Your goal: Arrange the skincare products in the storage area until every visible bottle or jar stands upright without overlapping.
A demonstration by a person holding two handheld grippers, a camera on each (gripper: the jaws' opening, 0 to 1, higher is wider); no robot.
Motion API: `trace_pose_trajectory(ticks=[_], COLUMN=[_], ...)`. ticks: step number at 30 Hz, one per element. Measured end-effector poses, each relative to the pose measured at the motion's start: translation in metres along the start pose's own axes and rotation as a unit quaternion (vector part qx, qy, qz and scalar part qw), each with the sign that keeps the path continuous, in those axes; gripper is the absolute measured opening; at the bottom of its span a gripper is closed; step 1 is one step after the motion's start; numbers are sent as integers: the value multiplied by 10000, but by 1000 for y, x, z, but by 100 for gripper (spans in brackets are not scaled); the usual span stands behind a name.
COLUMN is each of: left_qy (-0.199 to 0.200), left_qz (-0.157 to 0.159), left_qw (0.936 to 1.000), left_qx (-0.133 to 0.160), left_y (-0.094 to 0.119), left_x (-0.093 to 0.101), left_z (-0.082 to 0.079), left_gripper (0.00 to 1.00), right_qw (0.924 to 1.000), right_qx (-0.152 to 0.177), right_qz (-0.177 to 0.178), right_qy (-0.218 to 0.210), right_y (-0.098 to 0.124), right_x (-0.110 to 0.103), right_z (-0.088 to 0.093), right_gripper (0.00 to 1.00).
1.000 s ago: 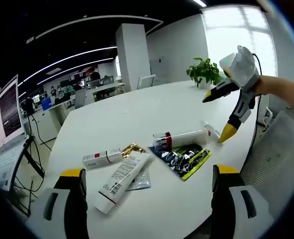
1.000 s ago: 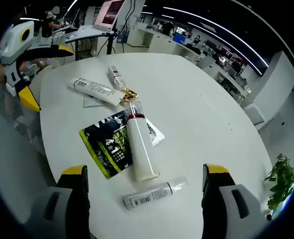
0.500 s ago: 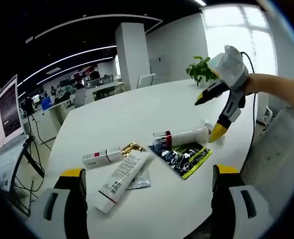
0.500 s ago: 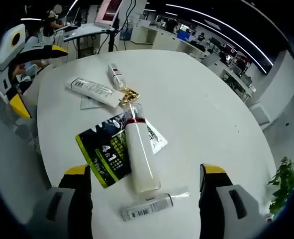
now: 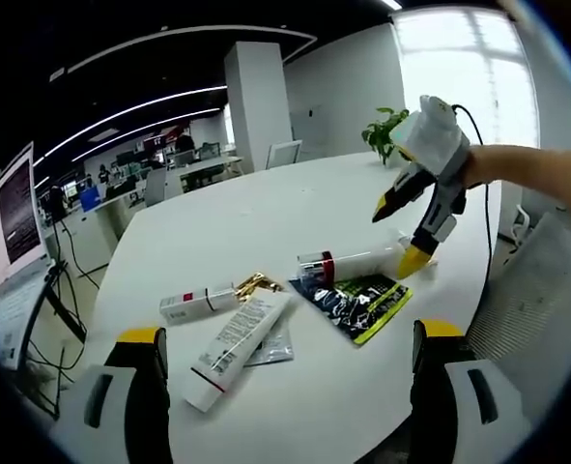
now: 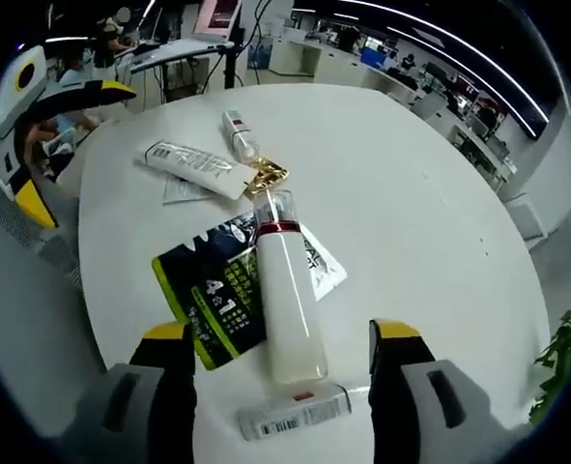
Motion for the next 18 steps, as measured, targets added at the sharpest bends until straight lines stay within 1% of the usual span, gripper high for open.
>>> trace_pose_trajectory(ticks=[8, 16, 18], left_qy=[-1, -31, -38], left_qz=[22, 42, 42], left_qw=[10000, 10000, 10000], left_qx=[-15, -75, -79], left_y=[0, 0, 0], left_x=[3, 4, 4], left_z=[-1, 1, 1], left_gripper=[99, 99, 99], right_qw=[9997, 9991, 9987], right_qx=[-199, -330, -409], right_qz=[-101, -243, -281], right_qy=[65, 68, 92], right_y=[-9, -17, -19], right_x=[1, 3, 1], right_z=[1, 0, 2], right_gripper=[64, 58, 57])
Point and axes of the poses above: the point that each gripper's makers call its tool centre point, and the gripper's own axes: y roughly backward along the fingers, x roughly to its right, z roughly out of its underside, the point moved 1 cm from there along y, roughly backward along the fingers, and after that the axes turned 8 degrees about -y, right-handed, at the moved point
